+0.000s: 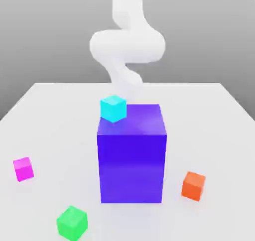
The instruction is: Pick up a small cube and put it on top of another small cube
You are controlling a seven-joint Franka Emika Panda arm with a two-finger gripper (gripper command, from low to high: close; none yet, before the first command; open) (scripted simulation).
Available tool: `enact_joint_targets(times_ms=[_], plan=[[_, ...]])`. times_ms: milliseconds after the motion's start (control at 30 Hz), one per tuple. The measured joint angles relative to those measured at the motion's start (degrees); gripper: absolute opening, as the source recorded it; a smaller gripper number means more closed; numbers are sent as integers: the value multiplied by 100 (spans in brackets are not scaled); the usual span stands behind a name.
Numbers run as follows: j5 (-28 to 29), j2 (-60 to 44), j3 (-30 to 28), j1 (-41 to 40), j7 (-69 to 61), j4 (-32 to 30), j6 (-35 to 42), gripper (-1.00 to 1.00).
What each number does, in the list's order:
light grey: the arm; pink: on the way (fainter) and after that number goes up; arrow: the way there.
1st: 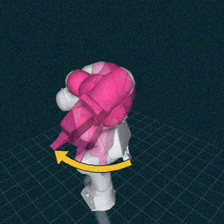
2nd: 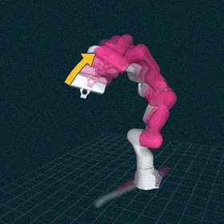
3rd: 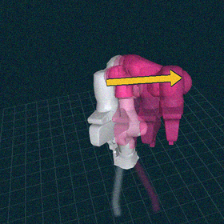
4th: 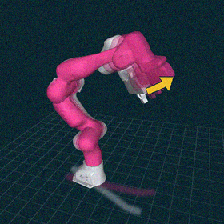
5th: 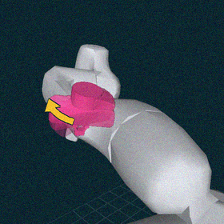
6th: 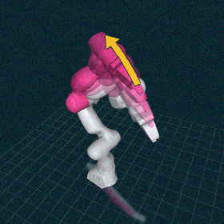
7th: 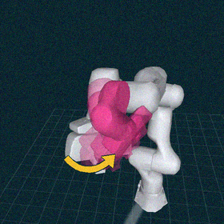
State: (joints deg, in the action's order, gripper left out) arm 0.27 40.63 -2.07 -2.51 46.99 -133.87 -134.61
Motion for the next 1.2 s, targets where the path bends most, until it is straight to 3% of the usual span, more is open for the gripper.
enact_joint_targets(times_ms=[400, 667, 767, 933, 967, 1200], plan=[[-60, -2500, -1192, -1157, 420, -1012, -1371, 0], [-600, -4200, -1911, -2055, 337, -1672, -2261, 0], [-995, -4855, -1924, -2386, 149, -1861, -2603, 0], [-1904, -5899, -1050, -3138, -518, -1686, -3355, 0], [-2023, -6069, -866, -3296, -612, -1646, -3490, -100], [-2023, -6095, -828, -3335, -609, -1641, -3511, -100]])
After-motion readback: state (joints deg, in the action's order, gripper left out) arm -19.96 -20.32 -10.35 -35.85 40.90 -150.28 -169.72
